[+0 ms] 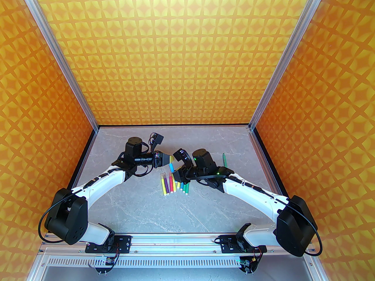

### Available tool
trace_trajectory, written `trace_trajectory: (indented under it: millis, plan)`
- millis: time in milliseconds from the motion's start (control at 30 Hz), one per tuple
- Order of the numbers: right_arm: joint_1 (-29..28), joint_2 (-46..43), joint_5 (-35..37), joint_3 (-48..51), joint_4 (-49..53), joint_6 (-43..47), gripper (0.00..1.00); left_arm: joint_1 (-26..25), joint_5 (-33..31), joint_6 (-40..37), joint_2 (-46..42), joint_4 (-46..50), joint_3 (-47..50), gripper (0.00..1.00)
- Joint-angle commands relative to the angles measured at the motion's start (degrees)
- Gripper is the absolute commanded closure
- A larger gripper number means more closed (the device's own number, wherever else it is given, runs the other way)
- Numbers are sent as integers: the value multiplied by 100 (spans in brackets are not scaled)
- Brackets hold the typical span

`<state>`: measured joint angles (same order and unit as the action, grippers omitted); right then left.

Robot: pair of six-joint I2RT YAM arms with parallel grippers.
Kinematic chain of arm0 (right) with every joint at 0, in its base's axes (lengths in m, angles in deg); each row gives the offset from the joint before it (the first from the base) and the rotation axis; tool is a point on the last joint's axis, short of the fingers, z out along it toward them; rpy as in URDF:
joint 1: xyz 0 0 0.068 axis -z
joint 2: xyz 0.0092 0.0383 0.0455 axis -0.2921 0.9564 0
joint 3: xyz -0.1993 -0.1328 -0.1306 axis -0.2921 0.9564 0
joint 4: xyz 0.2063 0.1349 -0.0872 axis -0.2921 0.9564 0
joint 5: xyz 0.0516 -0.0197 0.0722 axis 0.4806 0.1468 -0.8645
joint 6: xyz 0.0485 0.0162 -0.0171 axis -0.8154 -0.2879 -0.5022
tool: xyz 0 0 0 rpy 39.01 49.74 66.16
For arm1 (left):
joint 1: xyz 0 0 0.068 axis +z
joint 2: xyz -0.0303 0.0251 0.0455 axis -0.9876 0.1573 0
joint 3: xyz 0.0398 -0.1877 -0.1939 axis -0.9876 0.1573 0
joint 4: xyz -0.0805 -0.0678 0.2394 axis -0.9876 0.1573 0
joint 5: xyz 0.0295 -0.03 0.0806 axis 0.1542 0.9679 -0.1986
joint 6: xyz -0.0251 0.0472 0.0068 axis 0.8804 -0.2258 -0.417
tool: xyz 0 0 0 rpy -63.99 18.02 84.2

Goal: Open the pen caps

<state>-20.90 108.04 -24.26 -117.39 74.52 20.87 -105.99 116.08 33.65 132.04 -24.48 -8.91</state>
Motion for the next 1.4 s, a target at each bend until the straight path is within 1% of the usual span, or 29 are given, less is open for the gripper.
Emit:
trace_trajectory:
  millis: [0,200,333,400,533,700,867,1133,1367]
  plan:
    - [-18,-42,15,84,-274,-2,66,-54,158,77,57,5,-187,94]
    - [-21,150,-151,40,-420,-19,64,-52,181,157,56,8,-246,97]
    - [-19,234,-181,14,-483,7,69,-54,195,194,57,-2,-253,97]
    - [-18,256,-196,-3,-481,30,74,-54,197,228,55,-12,-262,97]
    - [-24,251,-202,22,-470,72,90,-54,203,205,63,4,-305,100]
    - [-18,203,-121,312,-650,99,100,7,17,436,107,-266,-347,100]
    - [-20,197,-202,619,-835,16,100,84,-250,295,162,17,-617,100]
    - [-25,-57,-162,1069,-964,21,100,252,-622,95,149,366,-910,100]
    - [-17,-244,-90,1352,-1014,31,100,467,-906,272,145,359,-951,100]
